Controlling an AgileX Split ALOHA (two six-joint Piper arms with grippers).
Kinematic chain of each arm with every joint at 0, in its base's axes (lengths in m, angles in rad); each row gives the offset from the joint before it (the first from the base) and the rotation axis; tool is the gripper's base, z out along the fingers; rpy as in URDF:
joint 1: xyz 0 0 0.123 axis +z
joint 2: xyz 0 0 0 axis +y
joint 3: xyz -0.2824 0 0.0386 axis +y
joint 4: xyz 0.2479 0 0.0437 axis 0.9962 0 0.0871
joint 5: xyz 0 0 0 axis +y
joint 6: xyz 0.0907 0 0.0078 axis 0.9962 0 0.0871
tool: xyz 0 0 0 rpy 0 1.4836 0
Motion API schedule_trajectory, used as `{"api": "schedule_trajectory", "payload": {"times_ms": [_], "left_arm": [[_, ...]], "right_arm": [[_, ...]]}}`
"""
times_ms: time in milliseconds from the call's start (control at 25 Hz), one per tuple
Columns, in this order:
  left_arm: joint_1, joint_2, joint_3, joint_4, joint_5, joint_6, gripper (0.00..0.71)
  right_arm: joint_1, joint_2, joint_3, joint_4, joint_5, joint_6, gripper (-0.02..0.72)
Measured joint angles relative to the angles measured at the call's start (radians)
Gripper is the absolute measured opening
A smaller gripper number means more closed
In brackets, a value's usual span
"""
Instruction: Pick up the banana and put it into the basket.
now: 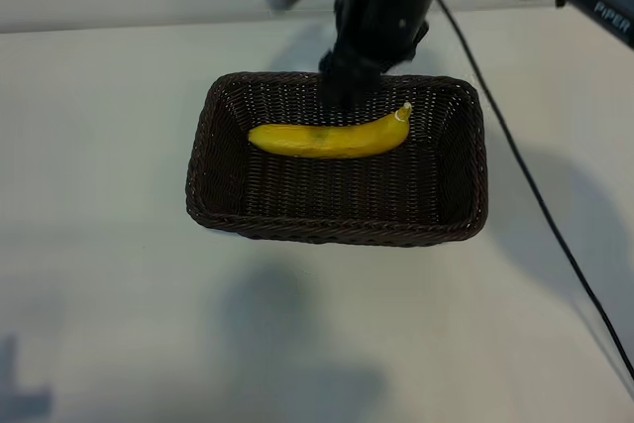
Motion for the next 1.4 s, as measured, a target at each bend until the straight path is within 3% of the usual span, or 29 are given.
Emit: {"api": "schedule_trajectory", "payload": {"times_ms": [240, 400, 880, 1120, 1400], "left_arm": [[0.000, 0.000, 0.000, 0.000, 0.000, 0.000, 0.529], [0.000, 0.000, 0.000, 0.000, 0.000, -0.001, 0.529], [0.000, 0.000, 0.000, 0.000, 0.000, -0.004, 0.529], [0.000, 0.000, 0.000, 0.000, 0.000, -0.004, 0.529], [0.000, 0.000, 0.000, 0.000, 0.000, -0.004, 0.529]], "right_arm": [[-0.104, -0.003, -0.026, -0.004, 0.011, 0.206, 0.594], [-0.216, 0.007, -0.026, -0.006, 0.016, 0.264, 0.594], [-0.582, 0.031, -0.027, -0.021, 0.021, 0.280, 0.594], [-0.661, 0.014, 0.014, -0.022, 0.020, 0.262, 0.594], [-0.680, -0.142, 0.280, -0.036, 0.020, 0.232, 0.594]]}}
